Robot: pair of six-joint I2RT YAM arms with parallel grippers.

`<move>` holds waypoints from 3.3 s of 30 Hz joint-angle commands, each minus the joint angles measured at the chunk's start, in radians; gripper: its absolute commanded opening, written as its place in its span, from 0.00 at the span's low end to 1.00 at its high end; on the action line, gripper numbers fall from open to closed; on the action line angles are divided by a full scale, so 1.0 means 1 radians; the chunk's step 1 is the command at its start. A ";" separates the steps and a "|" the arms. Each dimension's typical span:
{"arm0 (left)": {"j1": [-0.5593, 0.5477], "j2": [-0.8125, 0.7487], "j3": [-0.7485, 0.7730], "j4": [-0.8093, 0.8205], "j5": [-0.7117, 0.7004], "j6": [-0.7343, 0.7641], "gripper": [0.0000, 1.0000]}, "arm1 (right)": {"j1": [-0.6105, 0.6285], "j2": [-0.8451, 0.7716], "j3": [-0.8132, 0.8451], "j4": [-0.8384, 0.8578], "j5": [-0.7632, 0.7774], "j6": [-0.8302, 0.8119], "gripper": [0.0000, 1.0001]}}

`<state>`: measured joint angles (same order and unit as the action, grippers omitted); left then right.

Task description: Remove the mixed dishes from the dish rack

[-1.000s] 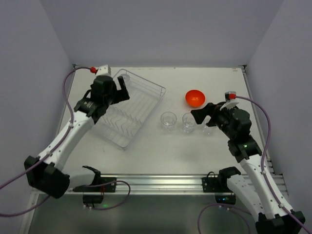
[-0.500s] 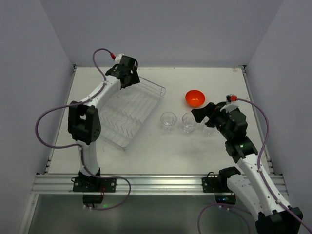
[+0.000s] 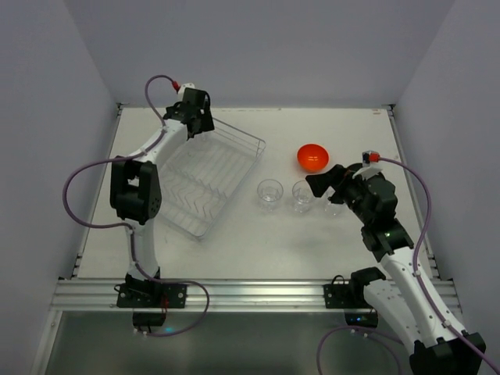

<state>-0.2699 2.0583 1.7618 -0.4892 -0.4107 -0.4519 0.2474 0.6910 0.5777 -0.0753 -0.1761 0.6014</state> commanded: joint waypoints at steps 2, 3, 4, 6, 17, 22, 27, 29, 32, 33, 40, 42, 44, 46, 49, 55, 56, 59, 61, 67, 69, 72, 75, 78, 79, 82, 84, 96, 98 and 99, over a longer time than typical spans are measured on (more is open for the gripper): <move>0.015 0.063 0.086 0.072 0.056 0.064 0.92 | -0.003 -0.002 0.011 0.063 -0.008 -0.014 0.99; 0.017 0.071 0.097 0.074 0.055 0.068 0.92 | -0.003 -0.001 0.011 0.065 -0.007 -0.014 0.99; 0.017 0.075 0.109 0.074 0.052 0.074 0.91 | -0.003 0.001 0.011 0.065 -0.008 -0.015 0.99; 0.018 0.089 0.116 0.086 0.061 0.088 0.91 | -0.003 0.005 0.014 0.065 -0.016 -0.015 0.99; 0.020 0.106 0.100 0.132 0.127 0.091 0.91 | -0.003 0.021 0.019 0.068 -0.029 -0.022 0.99; 0.018 0.137 0.119 0.118 0.112 0.097 0.91 | -0.002 0.019 0.017 0.068 -0.031 -0.025 0.99; 0.017 0.151 0.110 0.103 0.076 0.094 0.88 | -0.003 0.021 0.014 0.068 -0.031 -0.025 0.99; 0.017 0.149 0.099 0.109 0.072 0.099 0.87 | -0.003 0.022 0.014 0.069 -0.033 -0.025 0.99; 0.015 0.148 0.099 0.113 0.073 0.105 0.75 | -0.003 0.024 0.014 0.068 -0.033 -0.025 0.99; 0.015 0.145 0.097 0.115 0.078 0.105 0.74 | -0.003 0.022 0.016 0.068 -0.034 -0.025 0.99; 0.005 0.099 0.093 0.127 0.078 0.110 0.28 | -0.003 0.021 0.016 0.068 -0.034 -0.028 0.99; -0.008 0.063 0.085 0.130 0.069 0.110 0.20 | -0.003 0.021 0.014 0.069 -0.034 -0.028 0.99; -0.025 0.019 0.074 0.130 0.058 0.108 0.07 | -0.003 0.021 0.014 0.068 -0.034 -0.028 0.99; -0.035 -0.042 0.044 0.133 0.053 0.095 0.00 | -0.002 0.019 0.014 0.068 -0.034 -0.028 0.99; -0.060 -0.136 -0.016 0.156 0.024 0.087 0.00 | -0.003 0.016 0.013 0.068 -0.033 -0.029 0.99; -0.155 -0.315 -0.065 0.163 -0.025 0.114 0.00 | -0.003 0.021 0.011 0.068 -0.037 -0.028 0.99; -0.166 -0.349 -0.100 0.163 -0.016 0.113 0.00 | -0.003 0.022 0.010 0.068 -0.039 -0.028 0.99; -0.192 -0.521 -0.250 0.219 0.123 0.069 0.00 | -0.003 0.021 -0.010 0.133 -0.086 -0.029 0.99; -0.193 -0.684 -0.381 0.370 0.345 0.009 0.00 | -0.003 0.024 -0.024 0.207 -0.199 -0.029 0.99; -0.196 -0.911 -0.786 0.837 0.900 -0.261 0.00 | -0.002 0.106 -0.085 0.674 -0.695 0.128 0.99; -0.203 -0.940 -0.933 1.028 0.995 -0.456 0.00 | 0.013 0.168 -0.102 0.802 -0.805 0.271 0.99; -0.247 -0.955 -1.041 1.300 0.995 -0.605 0.00 | 0.079 0.212 -0.104 0.953 -0.853 0.345 0.99; -0.307 -0.952 -1.114 1.397 0.928 -0.668 0.00 | 0.174 0.196 -0.093 0.893 -0.748 0.279 0.99; -0.339 -0.948 -1.176 1.518 0.880 -0.737 0.00 | 0.204 0.171 -0.090 0.839 -0.674 0.239 0.95; -0.348 -0.949 -1.183 1.520 0.874 -0.746 0.00 | 0.205 0.168 -0.093 0.848 -0.668 0.245 0.94; -0.388 -0.948 -1.208 1.543 0.857 -0.778 0.00 | 0.211 0.150 -0.095 0.858 -0.631 0.245 0.89; -0.411 -0.954 -1.225 1.545 0.831 -0.794 0.00 | 0.217 0.145 -0.093 0.876 -0.625 0.251 0.78; -0.520 -0.997 -1.285 1.543 0.614 -0.814 0.00 | 0.354 0.147 -0.056 0.920 -0.447 0.230 0.33; -0.534 -1.010 -1.311 1.543 0.573 -0.824 0.00 | 0.377 0.142 -0.073 0.942 -0.386 0.227 0.31; -0.548 -1.014 -1.318 1.546 0.541 -0.826 0.00 | 0.385 0.136 -0.076 0.942 -0.366 0.221 0.28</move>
<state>-0.7898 1.0786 0.4625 0.9657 0.2455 -1.2530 0.6098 0.8471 0.4858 0.7895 -0.6689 0.8543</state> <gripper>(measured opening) 0.698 0.295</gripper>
